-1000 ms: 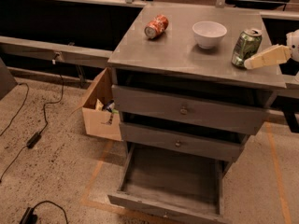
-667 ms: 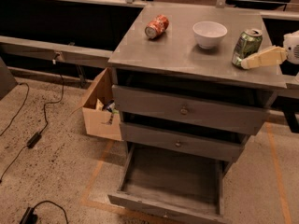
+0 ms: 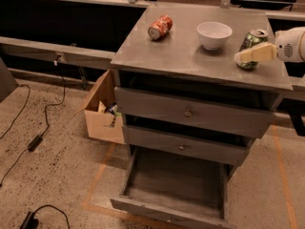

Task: Place green can into bottom drawer

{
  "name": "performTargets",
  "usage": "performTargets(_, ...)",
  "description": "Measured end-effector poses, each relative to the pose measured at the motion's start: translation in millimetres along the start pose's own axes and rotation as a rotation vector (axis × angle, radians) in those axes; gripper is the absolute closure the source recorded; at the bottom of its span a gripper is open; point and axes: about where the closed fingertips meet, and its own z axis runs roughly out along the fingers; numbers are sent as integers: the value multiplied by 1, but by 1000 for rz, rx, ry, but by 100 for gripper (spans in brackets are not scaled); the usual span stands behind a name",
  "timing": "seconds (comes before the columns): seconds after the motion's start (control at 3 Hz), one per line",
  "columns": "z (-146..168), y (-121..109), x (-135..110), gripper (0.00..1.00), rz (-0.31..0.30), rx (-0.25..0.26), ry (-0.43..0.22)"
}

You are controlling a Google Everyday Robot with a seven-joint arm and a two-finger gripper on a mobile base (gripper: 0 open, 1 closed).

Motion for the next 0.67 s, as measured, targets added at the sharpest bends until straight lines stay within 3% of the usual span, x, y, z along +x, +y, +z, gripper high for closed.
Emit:
performTargets(0.33, 18, -11, 1, 16, 46, -23, -45)
performTargets(0.67, 25, -18, 5, 39, 76, -55, -67)
